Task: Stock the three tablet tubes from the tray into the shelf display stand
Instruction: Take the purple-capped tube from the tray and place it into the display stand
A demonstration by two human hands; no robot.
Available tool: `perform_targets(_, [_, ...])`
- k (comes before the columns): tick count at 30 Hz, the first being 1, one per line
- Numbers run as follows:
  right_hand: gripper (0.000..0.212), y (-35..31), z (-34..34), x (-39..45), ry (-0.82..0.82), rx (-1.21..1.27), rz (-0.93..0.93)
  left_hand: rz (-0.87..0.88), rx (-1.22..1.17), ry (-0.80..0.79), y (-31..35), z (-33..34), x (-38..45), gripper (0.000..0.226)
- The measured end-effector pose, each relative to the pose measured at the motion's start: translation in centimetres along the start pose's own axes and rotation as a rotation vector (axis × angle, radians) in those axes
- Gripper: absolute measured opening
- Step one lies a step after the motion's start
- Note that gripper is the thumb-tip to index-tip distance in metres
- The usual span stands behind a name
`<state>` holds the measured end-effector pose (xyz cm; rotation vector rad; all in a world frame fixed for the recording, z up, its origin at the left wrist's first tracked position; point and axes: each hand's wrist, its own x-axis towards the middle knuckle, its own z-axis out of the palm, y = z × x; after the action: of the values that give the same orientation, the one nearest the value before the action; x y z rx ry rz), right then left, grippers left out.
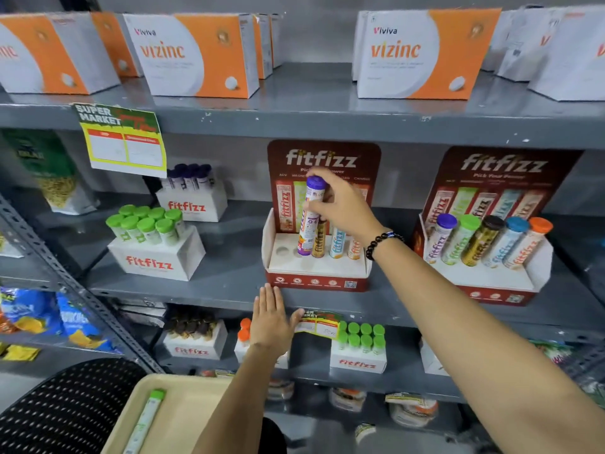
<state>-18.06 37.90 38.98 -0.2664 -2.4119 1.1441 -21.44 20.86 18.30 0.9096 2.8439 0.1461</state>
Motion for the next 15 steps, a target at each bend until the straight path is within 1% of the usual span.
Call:
perform_targets(6, [0.037, -1.5, -0.2, 1.4, 0.048, 0.001, 0.024, 0.022, 0.015, -0.051, -0.4, -0.5, 0.1, 0.080])
perform_targets(10, [0.028, -2.1, -0.3, 2.1, 0.018, -0.077, 0.024, 0.029, 0.011, -0.066, -0.6, -0.5, 0.0, 0.082])
perform_targets(12, [0.028, -2.4, -0.4, 2.3, -0.008, -0.100, 0.021, 0.038, 0.011, -0.069, -0.7, -0.5, 0.0, 0.082])
perform_targets(15, [0.037, -2.6, -0.4, 2.5, -0.035, -0.146, 0.043, 0.047, 0.012, -0.063, -0.8, -0.4, 0.0, 0.081])
